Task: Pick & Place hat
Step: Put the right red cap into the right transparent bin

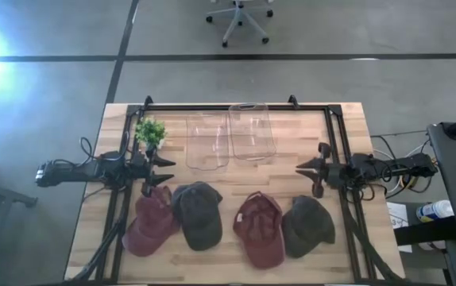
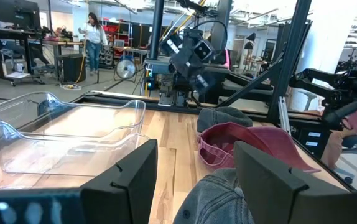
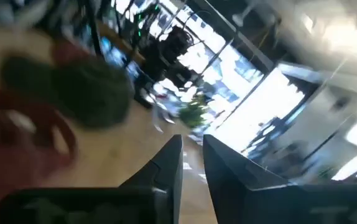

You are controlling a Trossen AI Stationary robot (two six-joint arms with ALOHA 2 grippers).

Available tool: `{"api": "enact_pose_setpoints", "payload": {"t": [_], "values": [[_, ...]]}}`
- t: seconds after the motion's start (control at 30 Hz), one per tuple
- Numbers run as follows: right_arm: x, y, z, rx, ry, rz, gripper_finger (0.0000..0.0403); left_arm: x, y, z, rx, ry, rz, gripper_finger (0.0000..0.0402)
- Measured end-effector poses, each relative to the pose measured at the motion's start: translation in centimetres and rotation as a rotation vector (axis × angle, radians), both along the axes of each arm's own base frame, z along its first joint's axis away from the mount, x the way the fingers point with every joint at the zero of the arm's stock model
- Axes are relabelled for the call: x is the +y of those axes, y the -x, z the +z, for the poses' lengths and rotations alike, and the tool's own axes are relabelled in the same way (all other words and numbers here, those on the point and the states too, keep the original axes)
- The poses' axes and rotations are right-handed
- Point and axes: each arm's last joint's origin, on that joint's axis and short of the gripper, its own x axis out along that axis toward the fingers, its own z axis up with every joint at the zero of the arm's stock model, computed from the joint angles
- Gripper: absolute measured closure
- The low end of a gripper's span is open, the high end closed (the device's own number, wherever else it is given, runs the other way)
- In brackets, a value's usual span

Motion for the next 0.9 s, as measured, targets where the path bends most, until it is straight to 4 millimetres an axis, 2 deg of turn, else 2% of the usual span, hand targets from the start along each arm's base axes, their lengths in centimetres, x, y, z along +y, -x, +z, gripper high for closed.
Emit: {"api": "enact_pose_setpoints", "payload": {"t": [0.1, 0.2, 0.4, 0.7, 0.77, 0.9], "values": [[0.0, 0.0, 0.0, 0.005, 0.191, -0.013, 0.0344, 0.0, 0.0, 0.0, 0.000, 0.000, 0.000, 0.0196], [0.0, 0.0, 0.2, -0.010, 0.241, -0.018, 0.0344, 0.0, 0.0, 0.0, 0.000, 0.000, 0.000, 0.0196], [0.0, 0.1, 1.1, -0.123, -0.155, 0.018, 0.0344, 0.0, 0.0, 0.0, 0.000, 0.000, 0.000, 0.0196], [0.0, 0.1, 1.1, -0.121, -0.160, 0.030, 0.0344, 0.0, 0.0, 0.0, 0.000, 0.000, 0.001, 0.0196], [0.3, 0.1, 1.2, -0.117, -0.323, 0.133, 0.0344, 0.0, 0.0, 0.0, 0.000, 0.000, 0.001, 0.0196], [0.4, 0.4, 2.1, -0.178, -0.787, 0.285, 0.0344, 0.0, 0.0, 0.0, 0.001, 0.000, 0.001, 0.0196]]}}
